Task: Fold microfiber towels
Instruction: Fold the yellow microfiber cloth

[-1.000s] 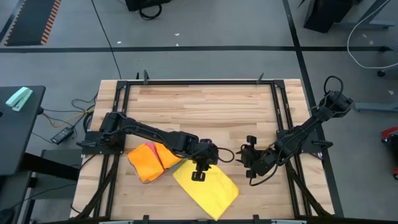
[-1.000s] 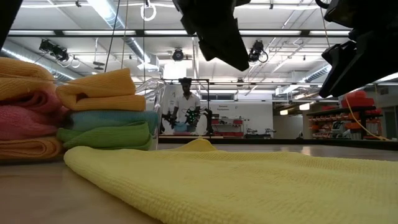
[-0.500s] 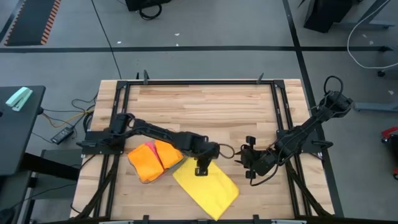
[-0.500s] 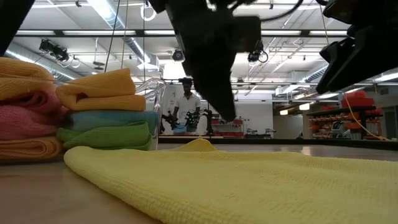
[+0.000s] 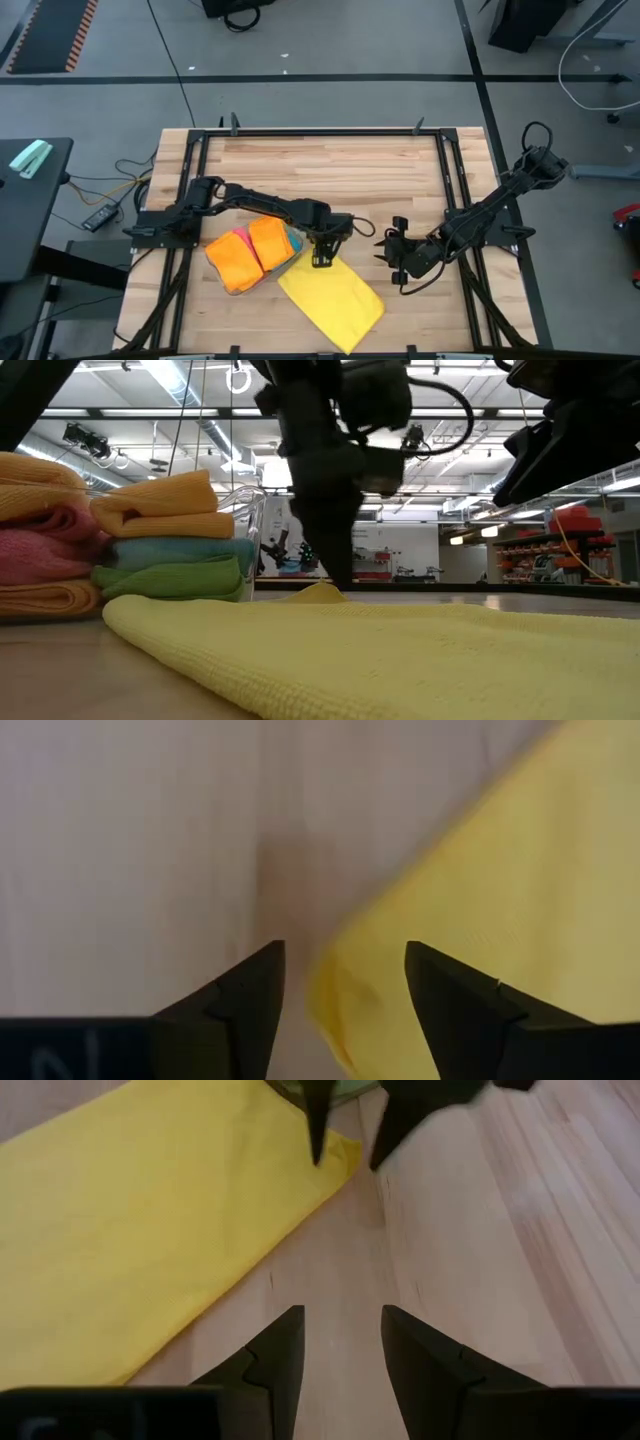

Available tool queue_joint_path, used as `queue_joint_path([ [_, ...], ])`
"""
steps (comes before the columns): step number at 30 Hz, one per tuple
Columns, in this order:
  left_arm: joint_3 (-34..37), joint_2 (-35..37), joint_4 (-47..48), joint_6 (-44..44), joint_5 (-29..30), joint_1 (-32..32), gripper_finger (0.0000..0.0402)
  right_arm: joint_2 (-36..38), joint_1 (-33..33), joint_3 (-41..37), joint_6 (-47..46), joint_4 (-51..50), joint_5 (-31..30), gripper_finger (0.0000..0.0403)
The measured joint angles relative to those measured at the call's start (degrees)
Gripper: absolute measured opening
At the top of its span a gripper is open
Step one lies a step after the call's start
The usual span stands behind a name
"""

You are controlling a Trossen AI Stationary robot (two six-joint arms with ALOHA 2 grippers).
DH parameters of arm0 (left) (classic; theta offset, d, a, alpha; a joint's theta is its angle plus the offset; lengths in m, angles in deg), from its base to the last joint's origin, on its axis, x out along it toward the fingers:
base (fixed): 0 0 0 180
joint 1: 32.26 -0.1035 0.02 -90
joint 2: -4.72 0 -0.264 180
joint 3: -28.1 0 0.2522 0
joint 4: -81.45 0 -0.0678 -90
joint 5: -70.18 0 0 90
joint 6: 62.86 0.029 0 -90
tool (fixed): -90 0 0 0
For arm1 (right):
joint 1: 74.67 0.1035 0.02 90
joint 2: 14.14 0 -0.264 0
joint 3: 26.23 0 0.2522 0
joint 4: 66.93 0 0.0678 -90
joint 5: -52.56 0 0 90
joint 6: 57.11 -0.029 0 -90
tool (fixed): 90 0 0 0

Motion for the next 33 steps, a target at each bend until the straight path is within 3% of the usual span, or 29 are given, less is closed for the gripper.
queue_joint_path([
  [13, 0.0, -2.1, 5.4, 2.2, -0.1, -0.6, 0.0168, 0.0, -0.2, 0.0, 1.4, -0.1, 0.6, 0.0142],
  [24, -1.2, -2.4, 1.3, 5.8, 1.1, -0.5, 0.0014, 0.0, -0.2, 0.0, 1.4, 0.0, 0.6, 0.0142],
  [33, -5.3, -2.3, -6.0, 18.5, 9.0, -0.6, 0.0027, 0.5, -0.2, 0.0, 4.0, -1.1, 0.6, 0.0142],
])
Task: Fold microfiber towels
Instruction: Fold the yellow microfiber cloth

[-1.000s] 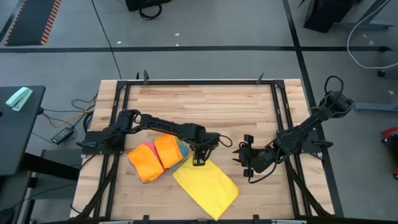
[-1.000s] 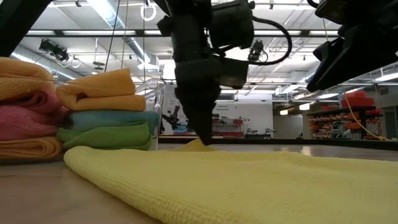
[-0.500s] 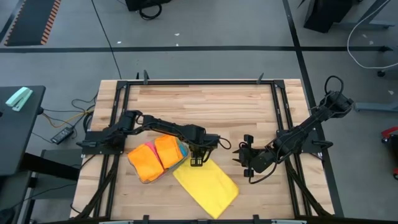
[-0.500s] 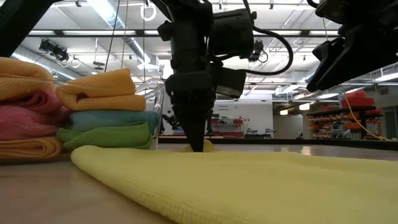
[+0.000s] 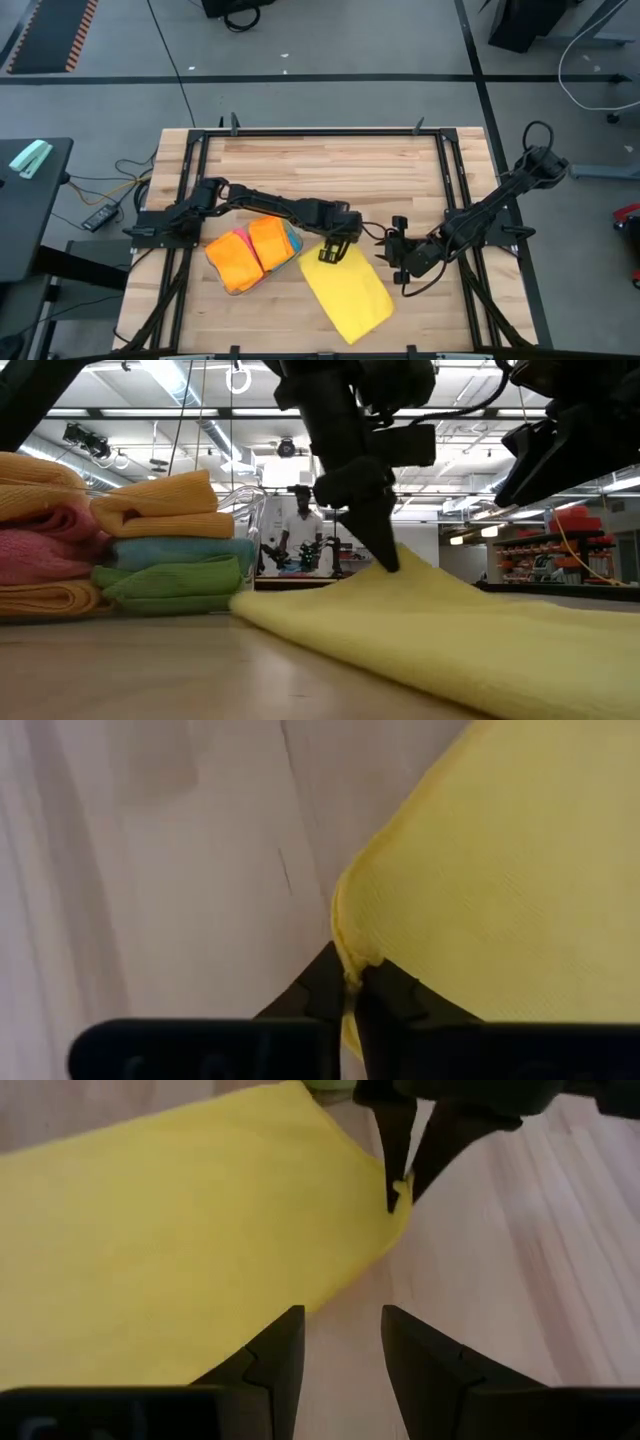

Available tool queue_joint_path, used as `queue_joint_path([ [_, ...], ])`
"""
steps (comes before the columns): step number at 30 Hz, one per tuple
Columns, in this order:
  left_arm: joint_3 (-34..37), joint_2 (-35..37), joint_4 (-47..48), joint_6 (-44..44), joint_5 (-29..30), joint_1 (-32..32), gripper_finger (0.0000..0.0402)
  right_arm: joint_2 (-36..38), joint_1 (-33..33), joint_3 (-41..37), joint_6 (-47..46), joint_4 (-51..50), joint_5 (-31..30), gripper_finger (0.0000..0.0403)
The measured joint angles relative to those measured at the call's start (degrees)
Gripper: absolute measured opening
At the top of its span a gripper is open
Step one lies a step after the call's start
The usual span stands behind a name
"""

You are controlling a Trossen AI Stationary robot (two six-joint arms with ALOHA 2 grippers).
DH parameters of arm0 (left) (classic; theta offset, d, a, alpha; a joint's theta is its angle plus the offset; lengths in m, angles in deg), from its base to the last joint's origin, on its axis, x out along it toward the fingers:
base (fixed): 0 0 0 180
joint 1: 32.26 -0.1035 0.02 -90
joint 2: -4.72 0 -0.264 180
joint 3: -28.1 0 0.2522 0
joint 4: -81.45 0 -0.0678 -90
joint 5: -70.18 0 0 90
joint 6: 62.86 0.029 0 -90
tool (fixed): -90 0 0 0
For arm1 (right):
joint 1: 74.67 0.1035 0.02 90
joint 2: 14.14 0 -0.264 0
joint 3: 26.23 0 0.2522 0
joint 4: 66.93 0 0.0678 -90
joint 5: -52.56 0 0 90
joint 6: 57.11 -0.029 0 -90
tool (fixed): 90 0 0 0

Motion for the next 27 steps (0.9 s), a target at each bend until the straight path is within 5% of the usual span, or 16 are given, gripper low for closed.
queue_joint_path([
  [6, 0.1, -1.0, -8.5, 12.5, 0.5, -1.8, 0.0009, 2.4, 0.0, 2.2, -2.2, -6.8, 0.0, 0.0142],
  [14, 0.2, -5.9, -18.2, 26.8, 0.5, -4.9, 0.0048, 5.2, 1.0, 4.1, -5.5, -11.6, 0.0, 0.0142],
  [22, 0.1, -8.1, -23.6, 29.9, 5.6, -7.2, 0.0042, 5.1, 1.1, 4.1, -5.5, -13.0, -0.2, 0.0142],
  [27, 0.2, -7.8, -22.9, 28.5, 8.4, -7.0, 0.0101, 5.1, 1.2, 4.1, -5.7, -13.5, -1.3, 0.0142],
])
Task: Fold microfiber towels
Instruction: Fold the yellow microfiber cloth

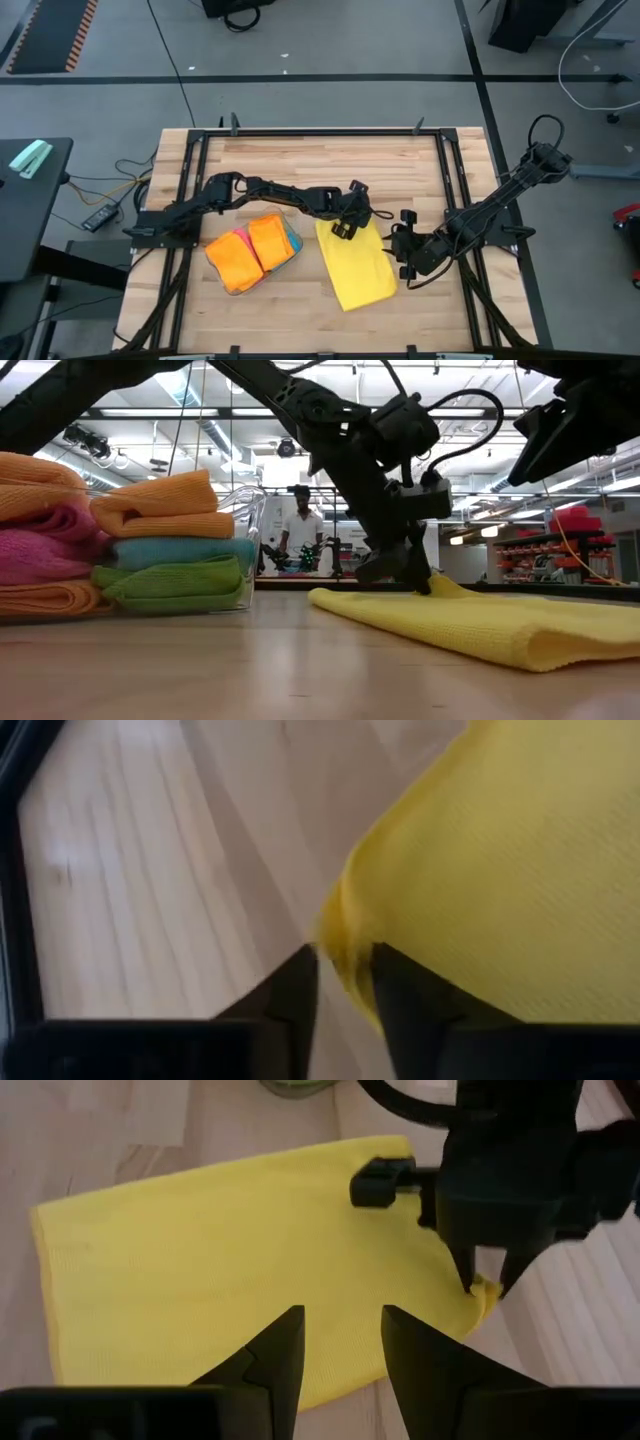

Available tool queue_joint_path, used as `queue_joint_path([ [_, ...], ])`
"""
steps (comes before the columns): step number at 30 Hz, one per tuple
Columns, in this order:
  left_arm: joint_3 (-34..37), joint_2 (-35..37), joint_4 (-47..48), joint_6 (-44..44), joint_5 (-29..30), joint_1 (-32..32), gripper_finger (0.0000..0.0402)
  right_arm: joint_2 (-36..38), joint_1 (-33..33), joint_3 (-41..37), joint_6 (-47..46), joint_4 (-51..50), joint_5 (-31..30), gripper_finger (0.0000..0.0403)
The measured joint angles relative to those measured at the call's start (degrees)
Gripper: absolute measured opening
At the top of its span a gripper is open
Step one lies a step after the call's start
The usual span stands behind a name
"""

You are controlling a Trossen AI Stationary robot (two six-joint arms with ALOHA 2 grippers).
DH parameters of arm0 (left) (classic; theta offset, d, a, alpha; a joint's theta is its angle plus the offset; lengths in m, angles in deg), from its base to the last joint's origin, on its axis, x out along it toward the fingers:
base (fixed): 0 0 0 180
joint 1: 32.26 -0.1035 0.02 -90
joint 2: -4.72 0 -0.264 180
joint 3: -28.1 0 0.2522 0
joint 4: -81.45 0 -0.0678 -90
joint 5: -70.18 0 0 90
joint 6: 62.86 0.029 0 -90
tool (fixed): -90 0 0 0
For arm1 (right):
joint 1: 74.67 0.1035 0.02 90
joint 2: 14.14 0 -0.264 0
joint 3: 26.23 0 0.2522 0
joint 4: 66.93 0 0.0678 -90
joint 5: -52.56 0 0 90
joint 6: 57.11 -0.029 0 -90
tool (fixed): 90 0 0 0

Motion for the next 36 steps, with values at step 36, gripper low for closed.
queue_joint_path([
  [36, -9.1, 4.9, 27.5, -18.9, 1.2, 14.6, 0.0188, -18.3, 13.6, -2.0, 35.3, 9.7, 12.4, 0.0203],
])
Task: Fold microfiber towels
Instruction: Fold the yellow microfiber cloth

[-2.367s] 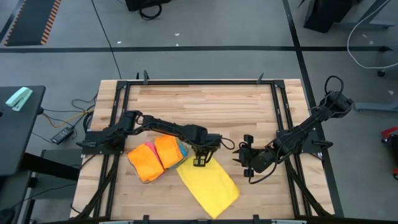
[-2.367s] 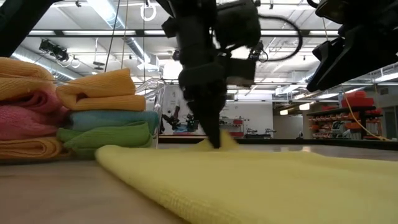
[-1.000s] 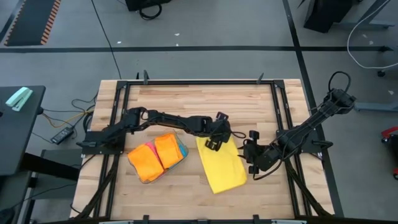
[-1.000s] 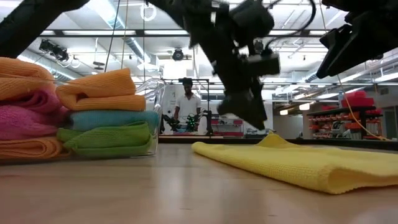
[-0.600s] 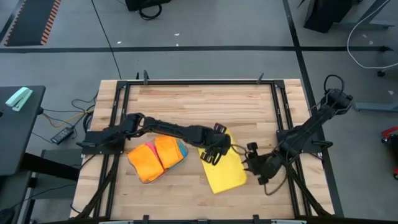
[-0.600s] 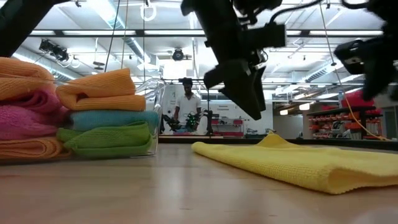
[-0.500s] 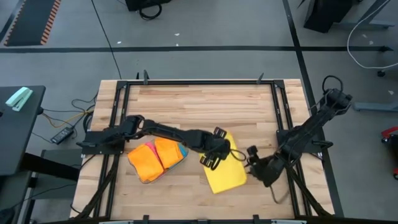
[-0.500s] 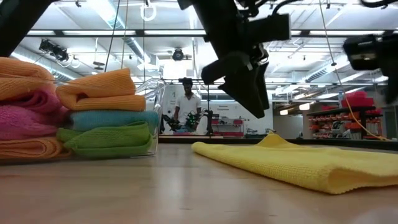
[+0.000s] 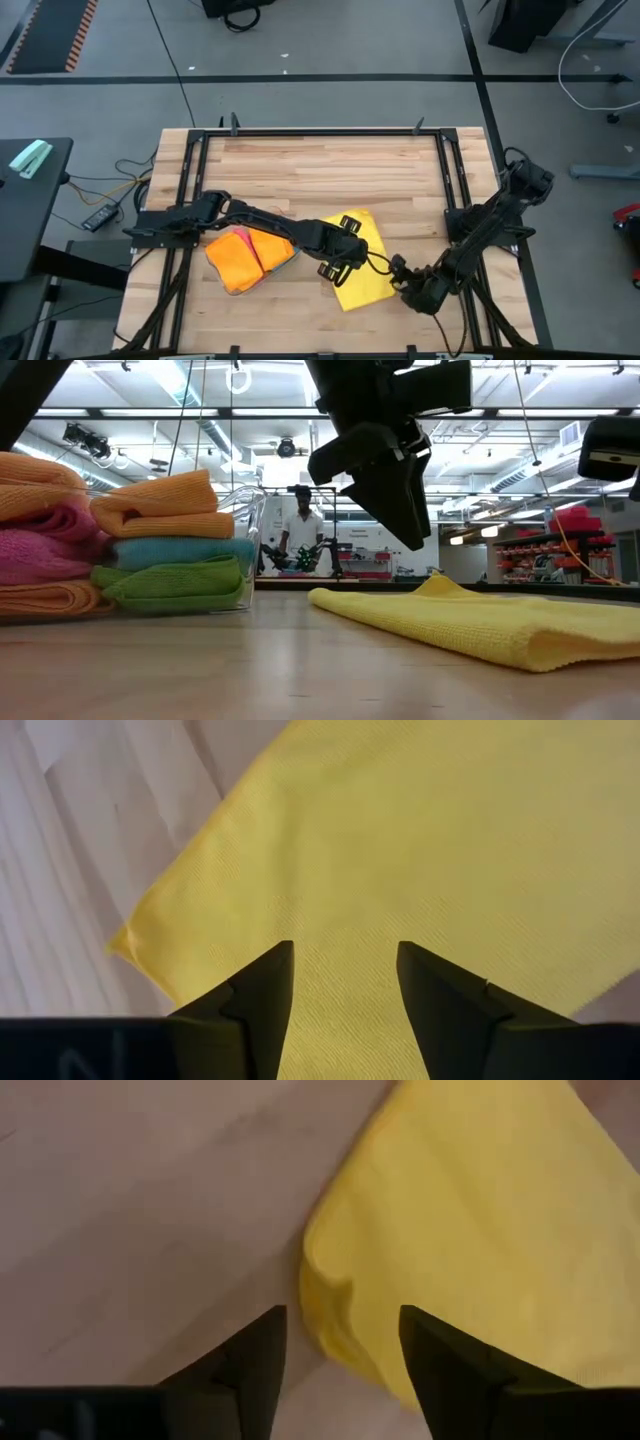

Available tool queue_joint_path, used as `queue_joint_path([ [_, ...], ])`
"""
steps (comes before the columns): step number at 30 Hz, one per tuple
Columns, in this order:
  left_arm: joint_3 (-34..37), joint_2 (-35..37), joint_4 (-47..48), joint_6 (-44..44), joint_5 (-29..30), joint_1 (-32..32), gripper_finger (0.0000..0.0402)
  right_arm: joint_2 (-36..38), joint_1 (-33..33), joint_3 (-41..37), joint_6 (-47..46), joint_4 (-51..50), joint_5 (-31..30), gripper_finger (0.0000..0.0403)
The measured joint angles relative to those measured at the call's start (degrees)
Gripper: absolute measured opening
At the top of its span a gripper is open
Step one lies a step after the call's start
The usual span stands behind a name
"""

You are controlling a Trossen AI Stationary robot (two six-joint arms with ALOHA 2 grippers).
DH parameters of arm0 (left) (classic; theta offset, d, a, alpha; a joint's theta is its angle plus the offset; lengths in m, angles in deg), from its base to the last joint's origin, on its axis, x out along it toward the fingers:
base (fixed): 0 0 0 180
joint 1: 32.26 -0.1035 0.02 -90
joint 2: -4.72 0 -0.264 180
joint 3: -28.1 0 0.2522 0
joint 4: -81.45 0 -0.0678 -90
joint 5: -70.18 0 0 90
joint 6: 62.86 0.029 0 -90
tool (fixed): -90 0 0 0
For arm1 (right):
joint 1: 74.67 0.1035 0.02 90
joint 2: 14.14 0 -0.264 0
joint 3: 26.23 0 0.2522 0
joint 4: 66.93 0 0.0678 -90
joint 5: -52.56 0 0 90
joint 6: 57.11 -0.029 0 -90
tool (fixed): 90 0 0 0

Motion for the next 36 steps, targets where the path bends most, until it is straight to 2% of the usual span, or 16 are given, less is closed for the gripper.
queue_joint_path([
  [4, 0.0, 0.0, 0.2, -1.1, 0.0, -0.3, 0.0189, -3.3, 0.0, 1.9, 3.6, 0.2, -0.6, 0.0209],
  [8, 0.0, 0.0, 0.3, -1.5, 0.0, -0.3, 0.0187, -4.9, -0.1, 1.9, 6.0, 0.0, -1.4, 0.0191],
  [12, 0.0, 0.0, 0.4, -2.4, 0.0, -0.3, 0.0182, -5.1, -0.2, 1.8, 7.4, 0.2, -1.1, 0.0145],
  [18, 0.0, 0.0, 0.3, -2.5, 0.0, -0.3, 0.0179, -4.9, -0.2, 1.8, 7.8, 0.6, -1.2, 0.0049],
  [22, 0.0, 0.0, 0.2, -3.7, -0.1, 0.0, 0.0177, -4.9, -0.3, 1.8, 7.2, 1.5, -0.1, 0.0014],
  [36, 0.0, 0.0, -0.2, -5.7, -2.3, 2.5, 0.0172, -4.9, -0.3, 4.3, -2.7, 3.1, 5.3, 0.0004],
])
